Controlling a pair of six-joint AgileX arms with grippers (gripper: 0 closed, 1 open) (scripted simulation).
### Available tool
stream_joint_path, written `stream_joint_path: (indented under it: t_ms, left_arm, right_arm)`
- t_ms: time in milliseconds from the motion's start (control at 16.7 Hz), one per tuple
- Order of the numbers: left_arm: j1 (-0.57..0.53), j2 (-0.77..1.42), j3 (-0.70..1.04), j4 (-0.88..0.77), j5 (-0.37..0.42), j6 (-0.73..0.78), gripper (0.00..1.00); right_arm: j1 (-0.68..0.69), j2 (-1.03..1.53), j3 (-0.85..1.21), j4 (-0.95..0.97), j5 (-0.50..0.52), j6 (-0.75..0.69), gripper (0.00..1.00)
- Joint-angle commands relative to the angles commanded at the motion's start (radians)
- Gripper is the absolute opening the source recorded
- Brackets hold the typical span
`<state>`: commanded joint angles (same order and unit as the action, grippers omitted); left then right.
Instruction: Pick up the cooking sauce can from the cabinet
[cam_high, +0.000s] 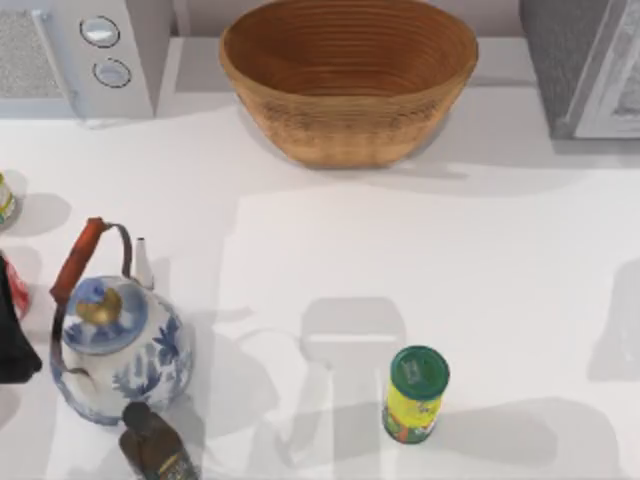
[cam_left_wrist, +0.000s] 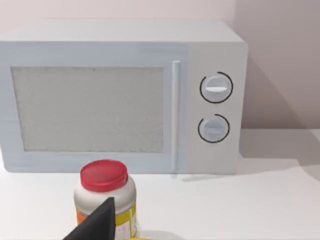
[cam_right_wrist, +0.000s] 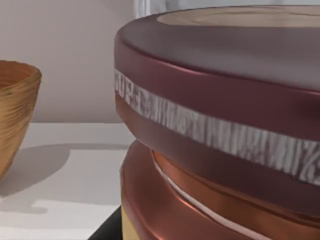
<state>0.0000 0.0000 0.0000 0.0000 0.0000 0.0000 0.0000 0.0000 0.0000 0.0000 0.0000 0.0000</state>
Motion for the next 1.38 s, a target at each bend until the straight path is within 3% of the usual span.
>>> stream_joint_path:
  t_ms: [360,600,1380]
  left_arm:
    - [0.000,0.000,0.000,0.000,0.000,0.000,1.00]
    - [0.000,0.000,0.000,0.000,0.000,0.000,1.00]
    - [0.000,0.000,0.000,0.000,0.000,0.000,1.00]
  right_arm:
    - [0.004,0.015,0.004,0.008,-0.004,0.002,0.00]
    - [0.013,0.162,0.050,0.148,-0.056,0.006,0.00]
    - [0.083,1.408,0.285,1.138,-0.433,0.018,0.00]
